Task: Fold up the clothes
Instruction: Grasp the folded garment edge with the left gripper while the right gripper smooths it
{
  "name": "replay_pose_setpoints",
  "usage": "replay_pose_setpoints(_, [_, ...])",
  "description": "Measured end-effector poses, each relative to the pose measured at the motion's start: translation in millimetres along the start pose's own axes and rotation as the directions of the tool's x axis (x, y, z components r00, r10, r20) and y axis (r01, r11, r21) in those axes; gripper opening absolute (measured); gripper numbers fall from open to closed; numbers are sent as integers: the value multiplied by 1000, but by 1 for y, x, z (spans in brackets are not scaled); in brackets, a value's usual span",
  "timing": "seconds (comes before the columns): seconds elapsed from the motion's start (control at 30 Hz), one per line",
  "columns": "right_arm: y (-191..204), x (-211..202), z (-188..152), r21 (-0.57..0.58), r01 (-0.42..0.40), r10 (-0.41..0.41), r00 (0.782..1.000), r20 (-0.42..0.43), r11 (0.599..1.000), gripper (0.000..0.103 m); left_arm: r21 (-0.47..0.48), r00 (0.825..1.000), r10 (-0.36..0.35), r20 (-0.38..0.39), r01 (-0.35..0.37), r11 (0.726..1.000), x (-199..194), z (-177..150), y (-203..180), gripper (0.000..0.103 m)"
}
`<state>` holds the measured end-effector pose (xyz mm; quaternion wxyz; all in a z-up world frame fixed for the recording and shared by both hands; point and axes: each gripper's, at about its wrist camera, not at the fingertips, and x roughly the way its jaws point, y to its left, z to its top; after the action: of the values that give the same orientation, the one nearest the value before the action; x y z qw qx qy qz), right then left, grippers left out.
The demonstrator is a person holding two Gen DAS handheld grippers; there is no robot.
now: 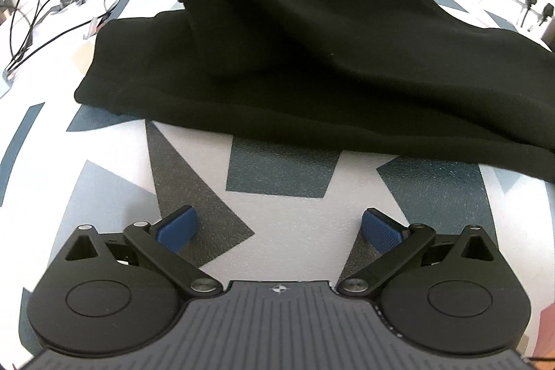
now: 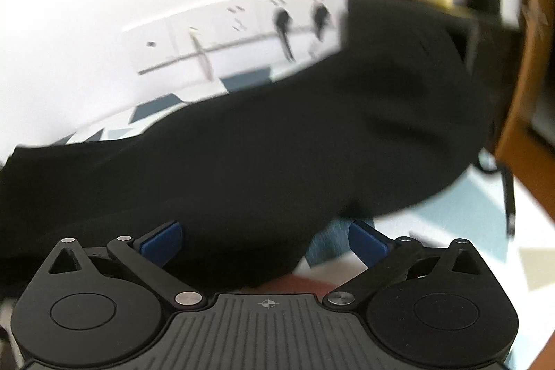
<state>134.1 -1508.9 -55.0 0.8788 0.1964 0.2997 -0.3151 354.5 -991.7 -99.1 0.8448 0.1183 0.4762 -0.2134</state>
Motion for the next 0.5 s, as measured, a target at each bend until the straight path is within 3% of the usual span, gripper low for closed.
replay_pose_setpoints(0.13, [12,9,7,-31,-23,24,1000,11,999,102,13,1000,0,10,-1,1000,3,2,11,103])
replay_pose_setpoints(0.2, [14,7,8,-9,-39,39,999,-6,999,102,-42,998,49,27,-47,998,-5,0,24,102])
replay_pose_setpoints(0.3, [21,8,9,5,-79,79,996,-27,997,102,-149,996,33,85,-20,989,-11,4,61,102])
replay_pose_setpoints(0.4, [33,9,8,-5,-127,127,991,-41,992,102,-269,991,-28,132,63,961,-6,13,105,102])
replay_pose_setpoints(0.5, [57,7,2,20,-149,150,988,-43,989,102,-385,990,-3,143,58,921,13,30,144,102])
